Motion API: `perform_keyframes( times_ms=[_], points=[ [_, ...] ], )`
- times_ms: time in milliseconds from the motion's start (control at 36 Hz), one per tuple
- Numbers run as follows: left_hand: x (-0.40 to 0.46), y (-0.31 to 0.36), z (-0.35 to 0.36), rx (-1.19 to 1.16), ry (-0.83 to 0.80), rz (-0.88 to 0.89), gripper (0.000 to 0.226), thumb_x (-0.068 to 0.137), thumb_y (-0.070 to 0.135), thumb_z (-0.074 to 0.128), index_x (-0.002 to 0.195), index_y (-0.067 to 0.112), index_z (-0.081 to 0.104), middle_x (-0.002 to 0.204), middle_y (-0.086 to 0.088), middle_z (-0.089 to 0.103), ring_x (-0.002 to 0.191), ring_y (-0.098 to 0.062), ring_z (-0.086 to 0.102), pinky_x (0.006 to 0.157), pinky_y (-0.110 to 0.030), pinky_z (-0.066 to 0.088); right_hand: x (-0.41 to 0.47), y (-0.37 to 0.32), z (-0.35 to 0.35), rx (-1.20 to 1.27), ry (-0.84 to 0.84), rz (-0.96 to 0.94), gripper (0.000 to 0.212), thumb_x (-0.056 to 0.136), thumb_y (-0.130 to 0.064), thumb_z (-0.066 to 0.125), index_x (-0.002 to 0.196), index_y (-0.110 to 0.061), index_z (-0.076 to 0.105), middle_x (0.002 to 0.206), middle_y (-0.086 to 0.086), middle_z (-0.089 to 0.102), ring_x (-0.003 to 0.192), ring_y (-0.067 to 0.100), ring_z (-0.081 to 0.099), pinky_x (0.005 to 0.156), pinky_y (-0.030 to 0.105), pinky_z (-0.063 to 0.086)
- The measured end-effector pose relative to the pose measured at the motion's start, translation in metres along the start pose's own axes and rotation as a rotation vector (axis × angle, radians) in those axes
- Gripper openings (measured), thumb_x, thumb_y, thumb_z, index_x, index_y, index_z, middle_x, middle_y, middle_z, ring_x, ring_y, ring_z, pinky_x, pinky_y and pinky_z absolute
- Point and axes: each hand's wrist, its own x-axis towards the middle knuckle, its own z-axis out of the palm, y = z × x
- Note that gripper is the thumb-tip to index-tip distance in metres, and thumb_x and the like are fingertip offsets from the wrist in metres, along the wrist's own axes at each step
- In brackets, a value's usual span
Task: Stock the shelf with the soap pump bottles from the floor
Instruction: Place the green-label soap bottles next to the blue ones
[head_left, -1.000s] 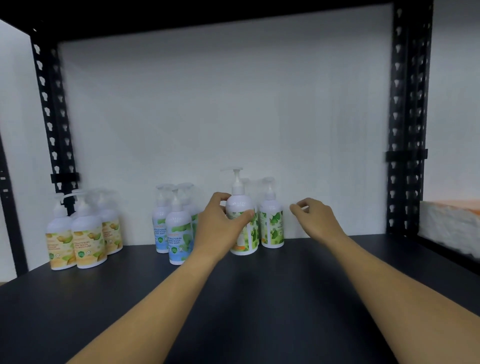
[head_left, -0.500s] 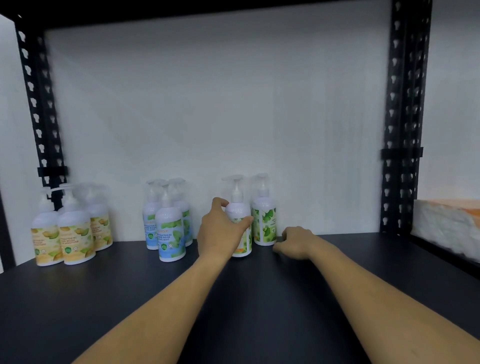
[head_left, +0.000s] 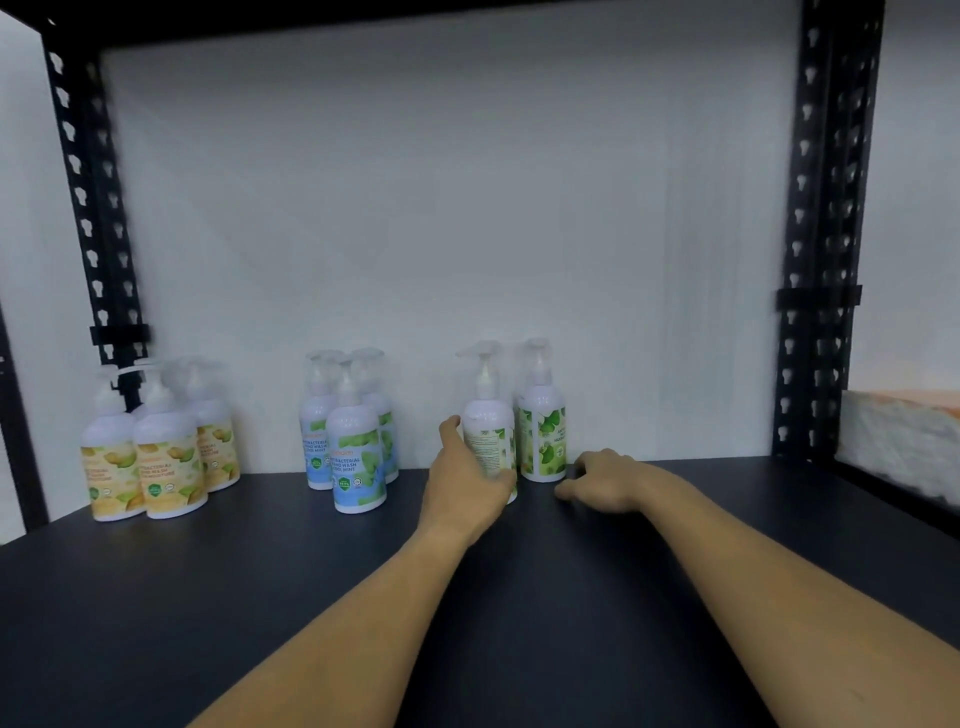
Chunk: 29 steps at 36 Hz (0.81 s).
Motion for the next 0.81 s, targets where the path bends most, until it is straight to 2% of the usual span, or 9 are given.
perform_keyframes(
  times_ms=[139, 278, 361, 444, 556, 639, 667, 750, 806],
  points=[
    [-0.0013, -0.0040, 0.0002, 0.014, 0.007, -0.002, 0.067, 0.084, 0.014, 0.071, 0.138, 0.022, 0.031, 0.115, -0.002, 0.063, 0.089, -0.014, 0.059, 0.056, -0.011, 0.040, -0.0039, -0.0017, -0.0021, 0.003, -0.006, -0.014, 0.047, 0.090, -0.049, 0.057, 0.125, -0.018, 0.058, 0.129, 0.006, 0.056, 0.116, 0.025, 0.055, 0.099, 0.038, 0.047],
    [0.0001, -0.0026, 0.0000, 0.046, 0.040, -0.006, 0.065, 0.078, 0.022, 0.080, 0.125, 0.023, 0.035, 0.111, 0.000, 0.060, 0.092, -0.016, 0.059, 0.072, -0.029, 0.050, -0.0072, -0.0017, -0.0025, 0.024, -0.014, -0.022, 0.042, 0.091, -0.047, 0.058, 0.122, -0.018, 0.059, 0.126, 0.005, 0.059, 0.114, 0.023, 0.057, 0.099, 0.037, 0.046],
    [0.0009, -0.0026, -0.0001, 0.074, 0.052, 0.010, 0.070, 0.070, 0.037, 0.084, 0.115, 0.027, 0.031, 0.110, 0.000, 0.056, 0.096, -0.019, 0.060, 0.079, -0.039, 0.055, -0.0081, -0.0024, -0.0027, 0.036, -0.014, -0.029, 0.038, 0.092, -0.044, 0.058, 0.120, -0.018, 0.060, 0.125, 0.004, 0.060, 0.113, 0.022, 0.057, 0.097, 0.035, 0.046],
    [-0.0001, -0.0023, -0.0021, 0.071, 0.054, 0.020, 0.079, 0.067, 0.047, 0.082, 0.124, 0.026, 0.031, 0.115, 0.001, 0.050, 0.104, -0.021, 0.058, 0.086, -0.045, 0.055, -0.0074, -0.0018, -0.0024, 0.036, -0.013, -0.029, 0.042, 0.092, -0.045, 0.057, 0.124, -0.018, 0.058, 0.128, 0.003, 0.059, 0.115, 0.022, 0.056, 0.099, 0.035, 0.045],
    [0.0016, -0.0052, -0.0037, -0.049, 0.005, 0.063, 0.092, 0.072, 0.042, 0.080, 0.142, 0.028, 0.022, 0.128, -0.001, 0.047, 0.115, -0.020, 0.055, 0.095, -0.039, 0.051, -0.0050, -0.0007, -0.0016, 0.026, -0.018, -0.024, 0.045, 0.091, -0.048, 0.058, 0.127, -0.019, 0.057, 0.130, 0.003, 0.057, 0.116, 0.022, 0.055, 0.100, 0.037, 0.045],
    [0.0011, -0.0072, -0.0065, -0.087, -0.087, 0.075, 0.089, 0.081, 0.022, 0.076, 0.147, 0.030, 0.017, 0.124, 0.004, 0.056, 0.104, -0.012, 0.060, 0.075, -0.009, 0.047, -0.0042, 0.0001, -0.0010, 0.030, -0.016, -0.022, 0.046, 0.091, -0.049, 0.058, 0.126, -0.019, 0.057, 0.128, 0.003, 0.058, 0.115, 0.022, 0.056, 0.100, 0.037, 0.045],
    [0.0006, -0.0075, -0.0077, -0.077, -0.099, 0.080, 0.086, 0.084, 0.016, 0.073, 0.148, 0.029, 0.017, 0.120, 0.005, 0.057, 0.100, -0.011, 0.060, 0.067, -0.006, 0.045, -0.0040, 0.0002, -0.0009, 0.032, -0.015, -0.022, 0.046, 0.091, -0.049, 0.057, 0.126, -0.019, 0.056, 0.128, 0.003, 0.058, 0.115, 0.022, 0.056, 0.100, 0.037, 0.045],
    [0.0011, -0.0078, -0.0097, -0.063, -0.068, 0.081, 0.081, 0.085, 0.012, 0.072, 0.146, 0.028, 0.021, 0.115, 0.001, 0.061, 0.096, -0.013, 0.060, 0.059, -0.006, 0.043, -0.0033, 0.0014, -0.0005, 0.039, -0.015, -0.022, 0.045, 0.091, -0.050, 0.057, 0.126, -0.020, 0.056, 0.128, 0.002, 0.057, 0.114, 0.021, 0.055, 0.098, 0.036, 0.045],
    [0.0024, -0.0090, -0.0086, -0.055, -0.040, 0.073, 0.079, 0.082, 0.015, 0.076, 0.142, 0.028, 0.025, 0.113, -0.001, 0.063, 0.095, -0.014, 0.061, 0.061, -0.008, 0.044, -0.0033, 0.0021, -0.0003, 0.041, -0.014, -0.025, 0.045, 0.091, -0.049, 0.057, 0.126, -0.020, 0.056, 0.129, 0.002, 0.057, 0.114, 0.021, 0.055, 0.097, 0.035, 0.045]
  ],
)
